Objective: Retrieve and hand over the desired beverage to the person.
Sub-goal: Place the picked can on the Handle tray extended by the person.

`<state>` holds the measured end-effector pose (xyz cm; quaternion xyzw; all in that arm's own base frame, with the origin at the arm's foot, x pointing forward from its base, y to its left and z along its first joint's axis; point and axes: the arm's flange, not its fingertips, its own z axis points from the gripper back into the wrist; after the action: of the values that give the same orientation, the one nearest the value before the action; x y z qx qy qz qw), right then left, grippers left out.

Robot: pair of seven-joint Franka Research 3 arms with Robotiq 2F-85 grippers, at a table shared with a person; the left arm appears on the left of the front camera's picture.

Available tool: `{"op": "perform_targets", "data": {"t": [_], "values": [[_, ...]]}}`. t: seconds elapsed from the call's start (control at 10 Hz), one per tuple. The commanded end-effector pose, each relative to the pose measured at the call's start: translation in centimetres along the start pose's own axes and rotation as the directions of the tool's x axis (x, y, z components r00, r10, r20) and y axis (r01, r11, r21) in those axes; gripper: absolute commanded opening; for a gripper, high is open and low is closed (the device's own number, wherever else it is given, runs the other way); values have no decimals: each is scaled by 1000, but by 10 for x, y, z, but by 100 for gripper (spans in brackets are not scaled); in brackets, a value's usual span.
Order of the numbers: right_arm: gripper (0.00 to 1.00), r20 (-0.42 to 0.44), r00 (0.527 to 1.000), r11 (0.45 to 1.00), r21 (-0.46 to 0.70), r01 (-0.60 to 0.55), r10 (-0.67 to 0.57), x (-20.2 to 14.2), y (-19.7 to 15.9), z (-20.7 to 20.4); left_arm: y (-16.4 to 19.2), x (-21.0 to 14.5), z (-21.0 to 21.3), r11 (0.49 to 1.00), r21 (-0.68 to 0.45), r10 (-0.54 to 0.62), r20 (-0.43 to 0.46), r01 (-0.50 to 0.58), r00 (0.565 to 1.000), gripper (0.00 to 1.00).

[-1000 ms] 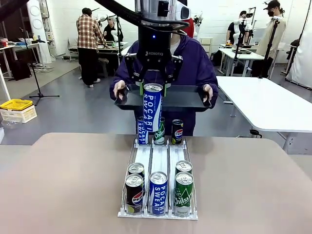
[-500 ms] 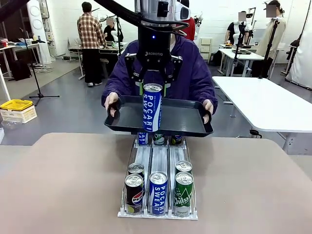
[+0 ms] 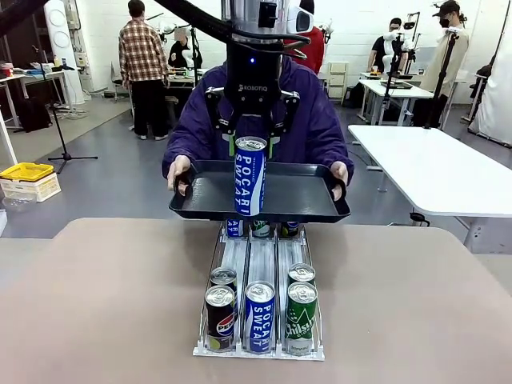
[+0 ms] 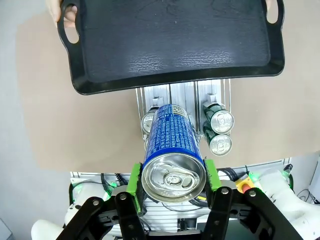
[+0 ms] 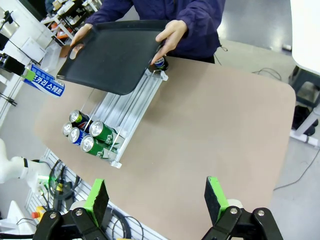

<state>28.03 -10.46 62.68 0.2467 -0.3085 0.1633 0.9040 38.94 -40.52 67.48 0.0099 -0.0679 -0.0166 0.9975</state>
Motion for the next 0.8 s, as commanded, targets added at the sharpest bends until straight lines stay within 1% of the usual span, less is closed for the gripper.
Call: {"op": "perform_targets", "data": {"t": [0.0, 0.4, 0.5, 0.6, 0.7], "values": [[100, 11, 1000, 999, 31, -7, 7, 2, -2, -1, 3, -3, 5, 1000, -6, 3, 16, -3, 1000, 37], [100, 11, 1000, 999, 31, -7, 7, 2, -2, -1, 3, -3, 5, 1000, -6, 3, 16, -3, 1000, 37], [100, 11, 1000, 999, 31, -7, 7, 2, -2, -1, 0, 0, 0, 1000, 0, 0, 0, 0, 1000, 58], [100, 11, 1000, 999, 31, -7, 7, 2, -2, -1, 17, 24, 1, 998, -45, 31, -37, -32, 999, 58], [100, 11, 1000, 999, 31, -7, 7, 2, -2, -1, 26, 41, 1, 994, -72, 73, -65, -78, 995, 58]]}}
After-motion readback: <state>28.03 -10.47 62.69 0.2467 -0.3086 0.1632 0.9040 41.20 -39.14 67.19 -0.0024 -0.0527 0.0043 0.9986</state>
